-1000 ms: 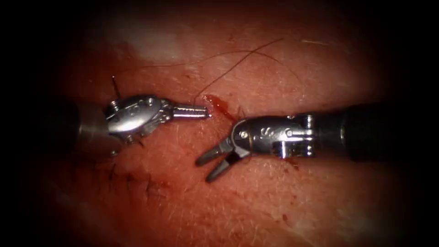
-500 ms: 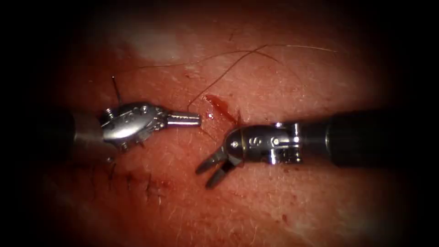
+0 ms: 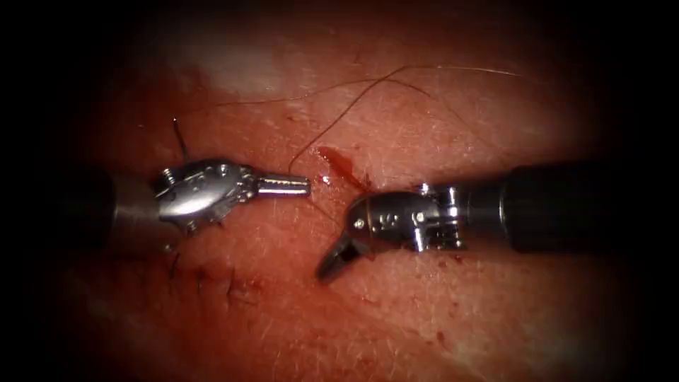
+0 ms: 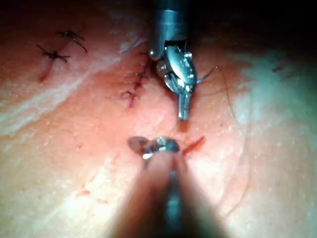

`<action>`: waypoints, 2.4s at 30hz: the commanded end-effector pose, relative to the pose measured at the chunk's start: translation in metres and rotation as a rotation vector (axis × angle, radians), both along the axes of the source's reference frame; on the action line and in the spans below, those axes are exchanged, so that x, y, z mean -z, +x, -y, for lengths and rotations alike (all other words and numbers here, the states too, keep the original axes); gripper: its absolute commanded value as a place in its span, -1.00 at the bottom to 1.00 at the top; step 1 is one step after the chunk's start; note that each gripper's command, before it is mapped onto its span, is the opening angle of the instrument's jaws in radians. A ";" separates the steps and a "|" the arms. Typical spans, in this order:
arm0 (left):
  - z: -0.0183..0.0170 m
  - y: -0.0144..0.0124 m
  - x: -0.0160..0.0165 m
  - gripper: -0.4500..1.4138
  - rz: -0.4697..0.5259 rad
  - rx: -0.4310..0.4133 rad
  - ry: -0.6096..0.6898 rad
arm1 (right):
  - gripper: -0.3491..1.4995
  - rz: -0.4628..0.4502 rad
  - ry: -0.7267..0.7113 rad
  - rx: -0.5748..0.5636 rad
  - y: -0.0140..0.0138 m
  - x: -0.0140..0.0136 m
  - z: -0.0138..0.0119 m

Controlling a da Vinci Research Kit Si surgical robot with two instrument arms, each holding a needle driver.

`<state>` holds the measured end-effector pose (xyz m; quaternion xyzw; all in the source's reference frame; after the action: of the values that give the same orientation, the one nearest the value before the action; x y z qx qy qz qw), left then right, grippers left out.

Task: Wound Closure
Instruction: Grab the suture tail with the right grasper, then move the right tool up and the left tool down to tighten the suture.

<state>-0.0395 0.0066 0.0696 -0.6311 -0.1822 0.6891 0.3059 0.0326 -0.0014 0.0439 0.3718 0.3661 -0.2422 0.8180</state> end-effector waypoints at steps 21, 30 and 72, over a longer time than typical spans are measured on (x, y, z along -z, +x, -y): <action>0.0053 0.0021 0.0026 -1.00 -0.007 -0.016 0.009 | -1.00 -0.113 0.135 -0.529 -0.0030 0.0033 -0.0073; 0.0088 0.0044 0.0062 -1.00 -0.012 -0.022 0.021 | -1.00 -0.073 0.120 -0.639 -0.0062 0.0028 -0.0100; 0.0133 0.0148 0.0115 -1.00 -0.091 0.014 0.007 | -1.00 0.005 0.012 -0.829 -0.0106 0.0022 -0.0134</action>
<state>-0.0242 -0.0059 0.0577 -0.5988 -0.1630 0.7157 0.3202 0.0213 0.0124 0.0411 0.1964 0.4840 0.1104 0.8456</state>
